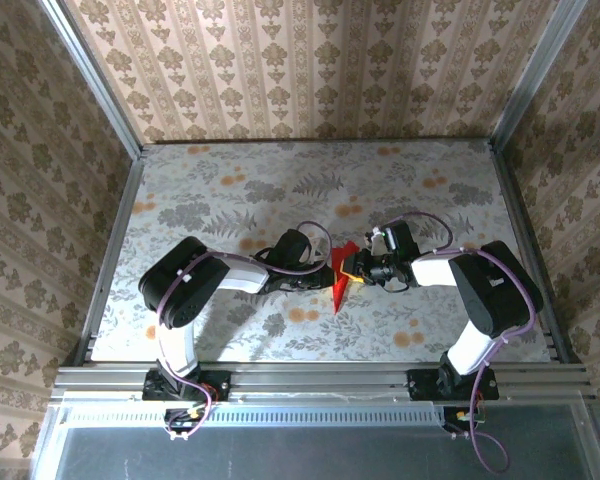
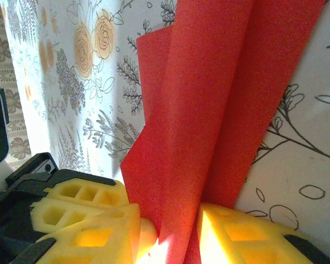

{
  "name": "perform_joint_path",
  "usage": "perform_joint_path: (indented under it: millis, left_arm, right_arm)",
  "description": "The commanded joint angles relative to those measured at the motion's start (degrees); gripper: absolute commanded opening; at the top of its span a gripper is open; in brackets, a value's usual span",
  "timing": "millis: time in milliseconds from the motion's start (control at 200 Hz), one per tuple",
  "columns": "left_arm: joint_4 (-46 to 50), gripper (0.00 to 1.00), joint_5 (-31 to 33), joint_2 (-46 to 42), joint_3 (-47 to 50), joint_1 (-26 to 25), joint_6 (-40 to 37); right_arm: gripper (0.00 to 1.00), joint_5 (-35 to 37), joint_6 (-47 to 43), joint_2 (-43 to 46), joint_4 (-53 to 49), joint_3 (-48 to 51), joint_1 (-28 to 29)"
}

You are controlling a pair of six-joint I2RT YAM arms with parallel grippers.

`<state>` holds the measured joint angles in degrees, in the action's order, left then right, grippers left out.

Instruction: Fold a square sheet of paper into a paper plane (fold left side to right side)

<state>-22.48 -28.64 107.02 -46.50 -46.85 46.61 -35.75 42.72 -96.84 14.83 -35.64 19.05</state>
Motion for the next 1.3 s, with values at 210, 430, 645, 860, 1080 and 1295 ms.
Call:
perform_joint_path:
  millis: [210, 430, 645, 860, 1080, 1295]
  left_arm:
    - [2.0, 0.0, 1.2, 1.6, -1.4, -0.2, -2.3]
    - [2.4, 0.0, 1.7, 2.9, -1.0, -0.2, -2.6]
    - [5.1, 0.0, 3.6, 3.9, -1.4, -0.9, -3.3]
    - [6.7, 0.0, 5.2, 4.8, -1.1, -1.2, -3.3]
    - [8.0, 0.0, 5.7, 5.7, -1.9, -1.3, -3.1]
    - [8.2, 0.0, 5.8, 6.8, -2.3, -1.4, -2.6]
  right_arm:
    - [0.35, 6.2, -2.5, -4.3, -5.3, 1.2, 1.5]
    - [0.35, 5.5, -2.0, -3.2, -4.9, 1.5, 1.5]
    - [0.34, 4.1, -0.5, -0.9, -1.8, 3.0, 1.4]
    - [0.34, 2.7, 0.7, 0.1, 0.9, 3.9, 1.3]
    - [0.33, 2.9, 1.1, 1.2, 0.6, 4.5, 1.2]
    - [0.33, 3.0, 0.9, 2.8, 0.1, 5.1, 1.0]
